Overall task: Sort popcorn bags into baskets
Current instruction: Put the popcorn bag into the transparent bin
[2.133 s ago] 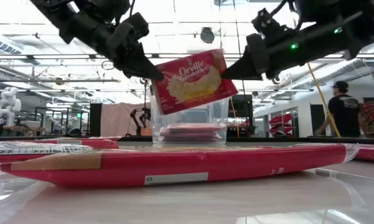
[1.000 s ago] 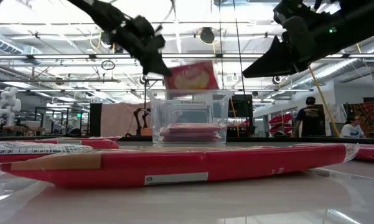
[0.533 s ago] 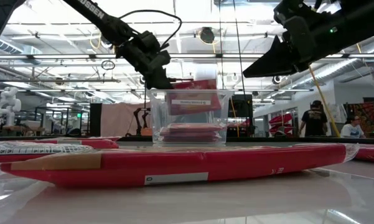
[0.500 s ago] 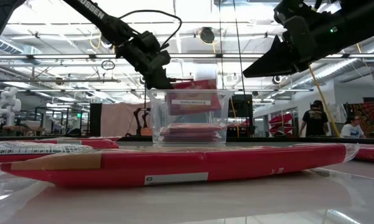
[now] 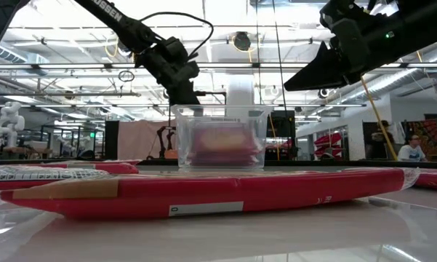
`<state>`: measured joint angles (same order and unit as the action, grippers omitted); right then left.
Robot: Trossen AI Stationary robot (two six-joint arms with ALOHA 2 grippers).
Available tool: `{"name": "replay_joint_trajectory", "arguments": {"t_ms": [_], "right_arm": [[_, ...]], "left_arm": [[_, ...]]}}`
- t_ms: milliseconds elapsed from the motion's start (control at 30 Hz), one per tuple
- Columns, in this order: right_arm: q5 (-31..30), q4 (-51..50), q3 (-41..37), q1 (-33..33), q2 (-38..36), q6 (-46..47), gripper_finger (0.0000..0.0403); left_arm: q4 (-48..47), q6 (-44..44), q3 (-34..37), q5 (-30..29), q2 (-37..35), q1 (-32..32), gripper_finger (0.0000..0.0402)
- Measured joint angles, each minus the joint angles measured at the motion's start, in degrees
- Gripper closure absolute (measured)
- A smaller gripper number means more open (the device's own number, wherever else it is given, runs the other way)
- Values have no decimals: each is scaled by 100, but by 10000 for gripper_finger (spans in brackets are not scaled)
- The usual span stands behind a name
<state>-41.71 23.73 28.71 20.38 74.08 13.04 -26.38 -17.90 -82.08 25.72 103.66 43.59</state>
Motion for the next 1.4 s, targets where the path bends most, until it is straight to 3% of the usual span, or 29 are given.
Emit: {"name": "replay_joint_trajectory", "arguments": {"t_ms": [300, 467, 600, 733, 933, 1067, 1233, 1400], "right_arm": [[149, -2, 0, 0, 0, 1, 339], [162, -40, -58, 0, 0, 167, 339], [544, -45, -287, -2, 0, 638, 339], [1264, -53, -402, 0, -1, 1230, 339], [2672, -142, -391, -3, -68, 1599, 339], [3619, -1430, -4, -169, -130, 1951, 339], [4697, -2762, 537, -542, -136, 1388, 333], [5537, -3162, 789, -1178, -133, 675, 280]], "left_arm": [[195, 368, 2, -661, -183, -13, 339], [-316, 320, 33, -701, -851, -210, 339], [-294, 194, 591, -672, -1574, -670, 339], [-30, 334, 1510, -685, -2355, -1190, 339], [1384, 985, 3098, -721, -3257, -2079, 339], [2483, 1361, 4064, -821, -3438, -2671, 339], [3957, 1744, 4985, -1121, -3434, -3325, 339], [4829, 1992, 5461, -1851, -3436, -3901, 339]]}}
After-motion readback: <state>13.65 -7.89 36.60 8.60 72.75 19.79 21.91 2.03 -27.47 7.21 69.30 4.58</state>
